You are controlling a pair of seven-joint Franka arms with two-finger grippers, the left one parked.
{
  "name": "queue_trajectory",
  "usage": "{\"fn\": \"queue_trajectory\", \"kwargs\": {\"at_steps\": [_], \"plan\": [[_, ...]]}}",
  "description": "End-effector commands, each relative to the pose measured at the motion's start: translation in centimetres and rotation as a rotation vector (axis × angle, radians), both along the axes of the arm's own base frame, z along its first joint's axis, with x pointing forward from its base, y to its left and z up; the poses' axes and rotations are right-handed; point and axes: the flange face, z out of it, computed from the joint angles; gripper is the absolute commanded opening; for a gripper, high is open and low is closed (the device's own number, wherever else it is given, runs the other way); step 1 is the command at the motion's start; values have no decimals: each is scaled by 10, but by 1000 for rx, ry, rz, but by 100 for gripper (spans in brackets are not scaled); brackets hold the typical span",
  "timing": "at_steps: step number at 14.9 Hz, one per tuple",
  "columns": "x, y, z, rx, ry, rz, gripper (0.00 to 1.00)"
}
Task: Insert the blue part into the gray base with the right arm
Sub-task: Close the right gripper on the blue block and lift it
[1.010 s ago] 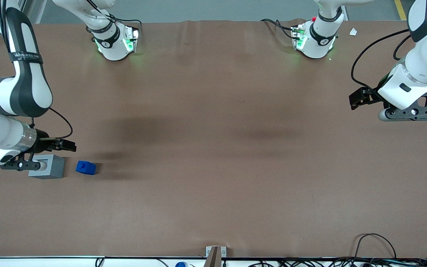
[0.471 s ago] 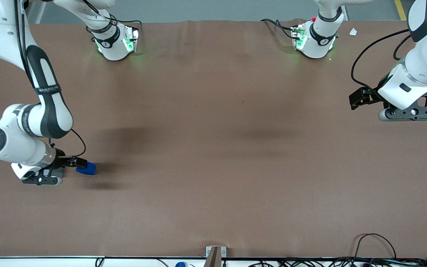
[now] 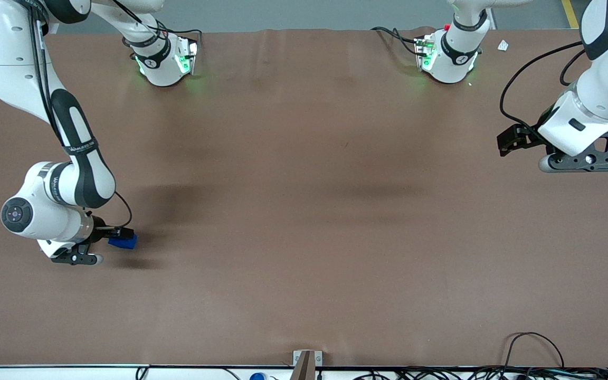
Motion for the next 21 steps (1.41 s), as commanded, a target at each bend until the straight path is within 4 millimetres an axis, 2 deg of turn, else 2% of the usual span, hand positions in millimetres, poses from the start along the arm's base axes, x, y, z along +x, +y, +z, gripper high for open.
{"fn": "queue_trajectory", "kwargs": {"at_steps": [1,6,10,13,17,20,21], "plan": [[0,1,8,10,-2,-14,97],[2,5,12,10,-5,-7,84],[4,5,17,11,9,-6,70],[8,3,24,11,-5,-11,55],[9,3,24,10,-7,-9,23],[9,3,25,10,-8,6,7],[9,3,31,9,-8,9,5]]}}
